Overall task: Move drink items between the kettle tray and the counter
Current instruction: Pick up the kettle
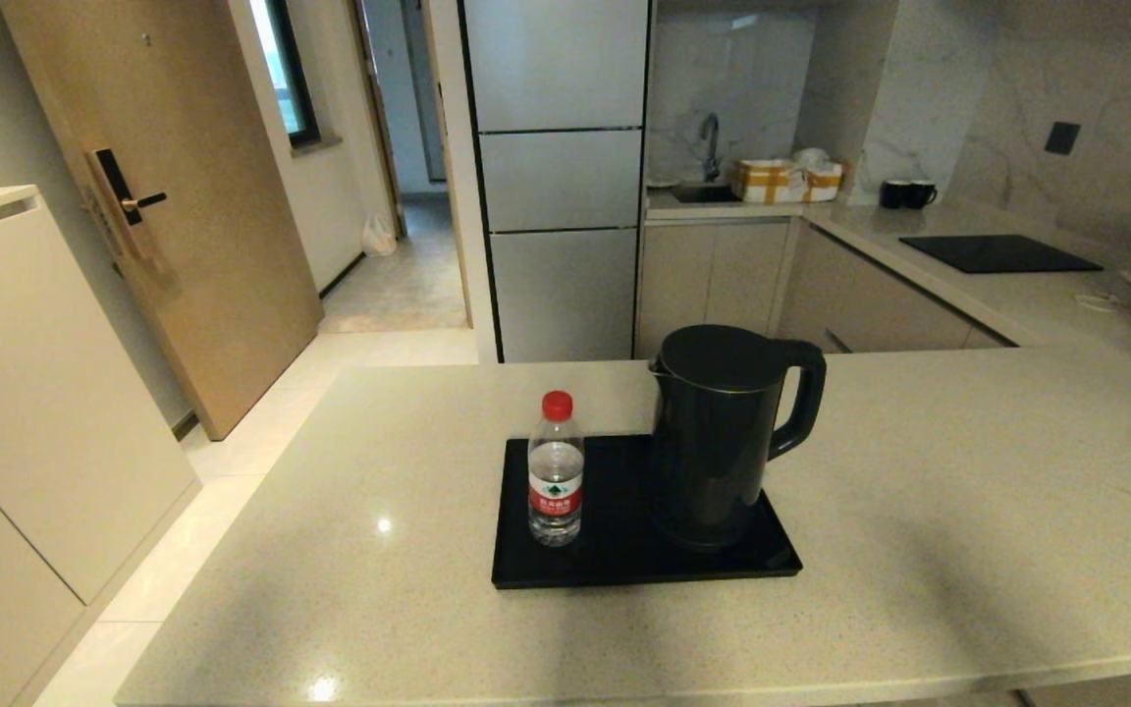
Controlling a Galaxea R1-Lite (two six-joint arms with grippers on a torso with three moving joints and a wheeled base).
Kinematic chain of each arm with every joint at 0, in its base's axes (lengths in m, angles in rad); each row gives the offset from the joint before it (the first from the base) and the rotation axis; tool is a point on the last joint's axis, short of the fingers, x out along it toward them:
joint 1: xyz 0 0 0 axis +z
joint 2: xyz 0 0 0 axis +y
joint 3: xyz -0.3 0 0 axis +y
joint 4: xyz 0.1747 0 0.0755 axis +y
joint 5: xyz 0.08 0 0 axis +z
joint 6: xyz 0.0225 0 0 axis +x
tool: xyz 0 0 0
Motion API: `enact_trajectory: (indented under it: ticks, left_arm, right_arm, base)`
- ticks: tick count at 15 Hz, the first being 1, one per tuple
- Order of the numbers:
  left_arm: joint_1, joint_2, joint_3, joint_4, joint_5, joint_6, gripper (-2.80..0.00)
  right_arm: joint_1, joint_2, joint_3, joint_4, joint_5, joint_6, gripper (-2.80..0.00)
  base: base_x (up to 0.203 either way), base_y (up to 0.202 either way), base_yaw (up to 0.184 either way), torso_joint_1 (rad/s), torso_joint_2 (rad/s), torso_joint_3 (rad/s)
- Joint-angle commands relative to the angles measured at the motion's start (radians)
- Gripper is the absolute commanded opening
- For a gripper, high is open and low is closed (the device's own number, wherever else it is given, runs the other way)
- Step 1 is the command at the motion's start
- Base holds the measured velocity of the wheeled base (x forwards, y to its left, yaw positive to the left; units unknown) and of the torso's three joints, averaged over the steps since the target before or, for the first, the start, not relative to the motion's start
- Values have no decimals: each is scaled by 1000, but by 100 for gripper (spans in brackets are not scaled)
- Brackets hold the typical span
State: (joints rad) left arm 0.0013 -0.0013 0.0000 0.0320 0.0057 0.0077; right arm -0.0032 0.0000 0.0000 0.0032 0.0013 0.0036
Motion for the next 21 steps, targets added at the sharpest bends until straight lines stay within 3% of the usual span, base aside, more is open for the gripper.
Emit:
enact_trajectory:
  ticks: [1, 14, 16, 19, 21]
  left_arm:
    - [0, 1, 0, 0, 0, 0, -280]
    - [0, 1, 0, 0, 0, 0, -280]
    - [0, 1, 0, 0, 0, 0, -280]
    - [0, 1, 0, 0, 0, 0, -280]
    - [2, 1, 0, 0, 0, 0, -280]
  right_arm:
    - [0, 2, 0, 0, 0, 0, -280]
    - [0, 12, -16, -1, -2, 9, -280]
    - [1, 113, -169, 10, -1, 81, -280]
    - [3, 378, -575, 86, 14, 190, -280]
    - [7, 571, -718, 215, 98, 240, -280]
  base:
    - [0, 0, 0, 0, 0, 0]
    - [0, 0, 0, 0, 0, 0]
    - [0, 0, 0, 0, 0, 0]
    - [0, 0, 0, 0, 0, 0]
    - [0, 0, 0, 0, 0, 0]
